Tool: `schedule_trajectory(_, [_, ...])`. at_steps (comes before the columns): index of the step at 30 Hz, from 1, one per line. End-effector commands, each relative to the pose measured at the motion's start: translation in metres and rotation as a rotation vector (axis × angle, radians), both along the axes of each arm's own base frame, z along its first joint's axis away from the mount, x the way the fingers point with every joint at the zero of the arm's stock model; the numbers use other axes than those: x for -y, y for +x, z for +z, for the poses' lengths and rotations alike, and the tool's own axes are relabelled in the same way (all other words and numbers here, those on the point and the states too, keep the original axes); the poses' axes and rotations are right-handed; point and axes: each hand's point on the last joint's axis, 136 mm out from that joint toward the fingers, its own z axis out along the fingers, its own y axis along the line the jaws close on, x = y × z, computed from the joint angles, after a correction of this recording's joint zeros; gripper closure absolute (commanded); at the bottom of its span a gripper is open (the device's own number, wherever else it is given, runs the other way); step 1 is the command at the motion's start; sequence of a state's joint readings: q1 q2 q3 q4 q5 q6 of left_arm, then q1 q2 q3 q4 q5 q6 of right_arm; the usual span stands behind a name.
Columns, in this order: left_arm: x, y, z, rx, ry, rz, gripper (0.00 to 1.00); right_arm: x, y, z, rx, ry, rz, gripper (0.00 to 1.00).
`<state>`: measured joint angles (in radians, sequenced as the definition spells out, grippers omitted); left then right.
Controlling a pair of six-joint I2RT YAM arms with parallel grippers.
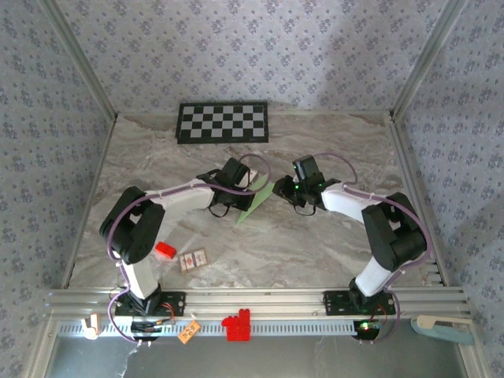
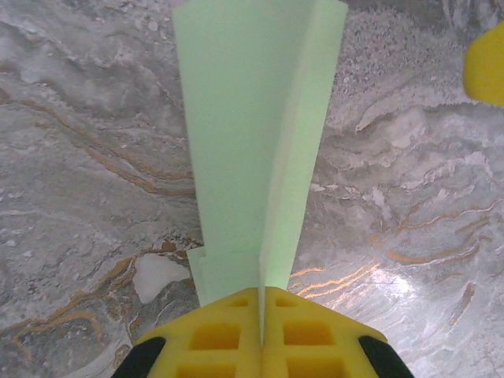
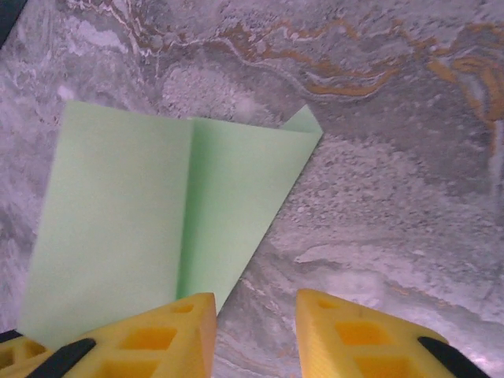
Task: Fold a paper plane with a square sheet of paper (pick it up from the middle)
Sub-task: Turn over the paper at the center of the table.
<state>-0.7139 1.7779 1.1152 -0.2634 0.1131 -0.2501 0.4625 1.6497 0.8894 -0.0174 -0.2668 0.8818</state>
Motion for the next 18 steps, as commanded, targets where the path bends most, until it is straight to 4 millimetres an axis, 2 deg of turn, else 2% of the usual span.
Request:
schedule_trajectory(1, [0.004,0.004,0.003,0.026,0.018,-0.031,0.95,-0.011,0.006,-0.004,-0.018,0.034,0.037,0.72])
schedule_trajectory(8, [0.006,0.002,0.005,0.028,-0.011,-0.039,0.94,-0.028,0.019,-0.012,-0.030,0.080,0.069,0.81])
schedule_trajectory(12, [0.008,-0.001,0.006,0.024,-0.027,-0.048,0.94,-0.037,0.023,-0.015,-0.034,0.115,0.085,0.83])
schedule_trajectory(18, [0.010,-0.003,0.007,0.018,-0.043,-0.053,0.94,-0.042,0.026,-0.030,-0.072,0.123,0.081,0.84])
